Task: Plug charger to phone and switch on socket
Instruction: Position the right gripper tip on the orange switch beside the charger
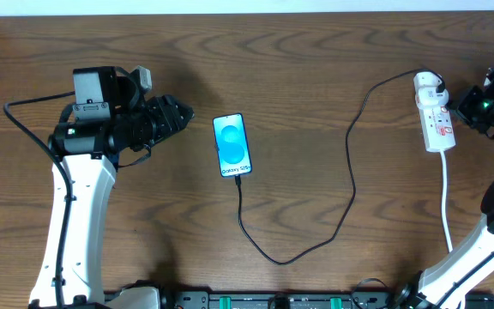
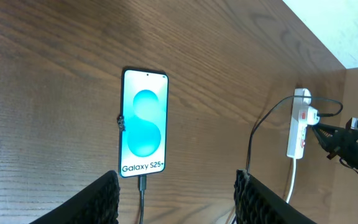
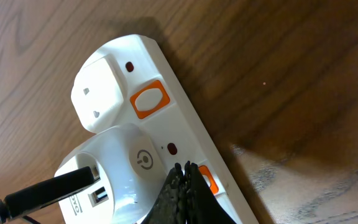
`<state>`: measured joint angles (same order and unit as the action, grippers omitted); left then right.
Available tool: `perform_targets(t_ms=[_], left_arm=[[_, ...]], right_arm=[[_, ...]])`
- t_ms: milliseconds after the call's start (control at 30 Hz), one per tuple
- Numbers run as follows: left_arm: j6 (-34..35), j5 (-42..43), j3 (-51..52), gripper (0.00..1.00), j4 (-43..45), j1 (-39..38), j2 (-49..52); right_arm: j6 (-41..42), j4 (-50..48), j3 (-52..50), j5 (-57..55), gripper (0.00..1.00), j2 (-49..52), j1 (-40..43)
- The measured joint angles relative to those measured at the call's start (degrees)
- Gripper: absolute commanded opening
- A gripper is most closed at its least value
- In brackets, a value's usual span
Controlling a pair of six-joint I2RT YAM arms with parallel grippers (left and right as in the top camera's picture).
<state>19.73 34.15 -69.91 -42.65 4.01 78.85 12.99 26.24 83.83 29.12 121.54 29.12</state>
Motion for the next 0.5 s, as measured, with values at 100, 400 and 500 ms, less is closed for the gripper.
perform_targets(t_ms=[100,400,500], left_arm=[[0.0,0.0,0.0,0.59,0.0,0.0,0.0],[0.0,0.0,0.0,0.59,0.0,0.0,0.0],[0.0,0.0,0.0,0.59,0.0,0.0,0.0]], right_arm=[[0.3,0.0,0.0,0.0,0.01,0.0,0.0],[0.6,-0.7,0.0,-0.3,0.01,1.1,-0.6],[0.7,-1.0,0.1,-0.7,0.01,1.3,-0.8]])
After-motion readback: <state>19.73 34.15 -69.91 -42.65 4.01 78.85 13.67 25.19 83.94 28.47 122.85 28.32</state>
